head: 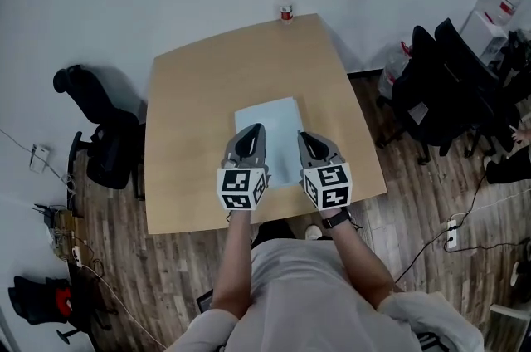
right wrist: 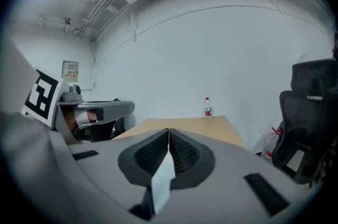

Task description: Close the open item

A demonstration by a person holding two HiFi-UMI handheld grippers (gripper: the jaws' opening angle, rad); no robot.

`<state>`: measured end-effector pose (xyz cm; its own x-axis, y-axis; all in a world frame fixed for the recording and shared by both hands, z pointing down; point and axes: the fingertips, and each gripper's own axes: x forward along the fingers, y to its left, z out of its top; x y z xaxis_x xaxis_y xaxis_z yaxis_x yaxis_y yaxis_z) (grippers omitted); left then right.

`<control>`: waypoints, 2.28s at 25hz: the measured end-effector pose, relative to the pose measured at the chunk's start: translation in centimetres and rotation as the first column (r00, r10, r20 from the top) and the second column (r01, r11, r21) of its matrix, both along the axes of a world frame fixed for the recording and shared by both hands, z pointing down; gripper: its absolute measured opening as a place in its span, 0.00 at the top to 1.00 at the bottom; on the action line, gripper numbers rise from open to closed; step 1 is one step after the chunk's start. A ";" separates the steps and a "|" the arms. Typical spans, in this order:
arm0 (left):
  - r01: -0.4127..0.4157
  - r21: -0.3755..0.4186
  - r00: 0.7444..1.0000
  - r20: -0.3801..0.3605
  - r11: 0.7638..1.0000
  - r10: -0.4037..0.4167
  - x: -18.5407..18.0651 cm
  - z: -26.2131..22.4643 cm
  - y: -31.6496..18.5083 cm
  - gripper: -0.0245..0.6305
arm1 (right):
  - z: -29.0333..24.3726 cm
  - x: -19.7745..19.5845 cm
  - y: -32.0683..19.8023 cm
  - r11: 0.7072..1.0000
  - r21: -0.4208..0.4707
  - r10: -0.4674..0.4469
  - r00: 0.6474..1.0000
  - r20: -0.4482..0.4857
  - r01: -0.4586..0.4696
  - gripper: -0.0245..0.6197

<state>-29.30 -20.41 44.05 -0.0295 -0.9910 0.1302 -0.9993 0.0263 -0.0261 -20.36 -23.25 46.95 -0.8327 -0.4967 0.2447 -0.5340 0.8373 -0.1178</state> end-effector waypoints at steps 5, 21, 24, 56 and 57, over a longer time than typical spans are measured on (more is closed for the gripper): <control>-0.072 -0.101 0.997 0.008 0.992 0.073 -1.4 2.8 -4.3 0.95 | 3.0 -0.8 -2.6 0.997 -0.053 0.052 0.997 -0.065 -0.055 0.94; -0.279 -0.344 0.956 -0.005 0.897 0.295 -1.1 12.5 -12.5 0.95 | 11.1 -1.7 -5.1 0.971 -0.190 0.106 0.971 -0.214 -0.148 0.94; -0.295 -0.393 0.948 -0.007 0.871 0.318 -0.9 14.7 -12.8 0.95 | 12.8 -1.5 -4.7 0.963 -0.221 0.099 0.965 -0.243 -0.155 0.94; -0.371 -0.657 0.868 0.005 0.656 0.496 1.6 26.9 -14.5 0.95 | 21.7 -1.5 -3.8 0.900 -0.383 0.075 0.940 -0.333 -0.208 0.94; -0.370 -0.661 0.867 0.006 0.652 0.498 1.6 27.1 -14.5 0.95 | 21.8 -1.5 -3.8 0.900 -0.383 0.073 0.939 -0.337 -0.208 0.94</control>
